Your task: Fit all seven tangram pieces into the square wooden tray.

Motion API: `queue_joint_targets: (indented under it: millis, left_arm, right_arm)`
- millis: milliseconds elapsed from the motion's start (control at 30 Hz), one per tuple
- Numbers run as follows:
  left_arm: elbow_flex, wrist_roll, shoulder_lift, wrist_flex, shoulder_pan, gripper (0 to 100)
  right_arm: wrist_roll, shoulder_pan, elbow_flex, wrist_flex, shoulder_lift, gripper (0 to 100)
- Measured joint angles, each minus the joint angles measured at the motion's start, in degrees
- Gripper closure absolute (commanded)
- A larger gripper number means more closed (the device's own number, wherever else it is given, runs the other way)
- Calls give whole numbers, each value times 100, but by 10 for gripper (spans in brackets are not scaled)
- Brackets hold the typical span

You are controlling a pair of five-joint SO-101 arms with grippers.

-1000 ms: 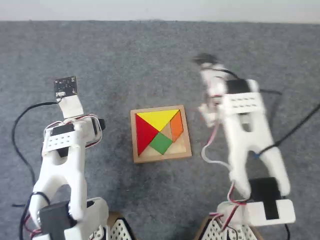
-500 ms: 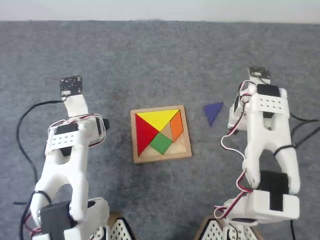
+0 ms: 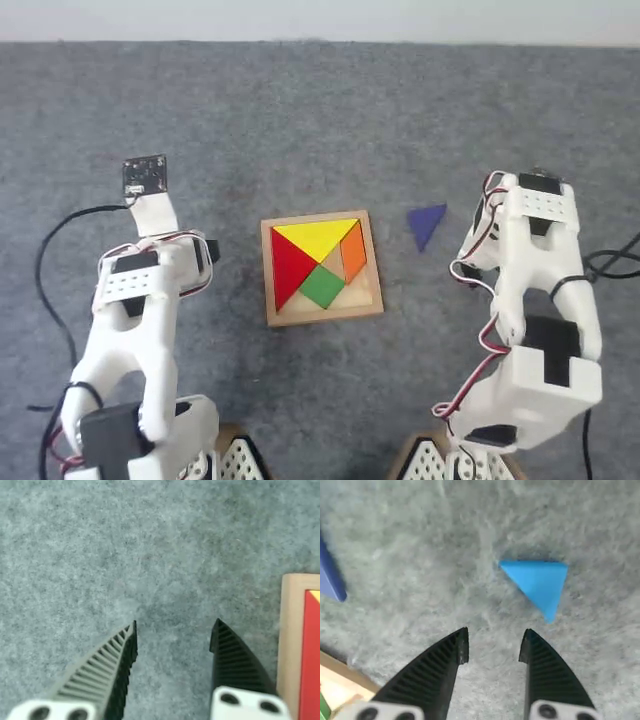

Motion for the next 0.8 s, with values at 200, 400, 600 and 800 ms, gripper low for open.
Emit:
queue_joint_targets:
  millis: [200,400,600,800]
  left_arm:
    - [114,0,0,-26,0,766]
    - [114,0,0,-26,0,766]
    - [114,0,0,-26,0,766]
    - [114,0,0,-26,0,766]
  right_arm:
    - [712,211,-35,-246,53,825]
    - [2154,598,-62,-237,369,824]
    - [2558,721,-97,-343,580,824]
    - [2681,774,-105,-387,615,798]
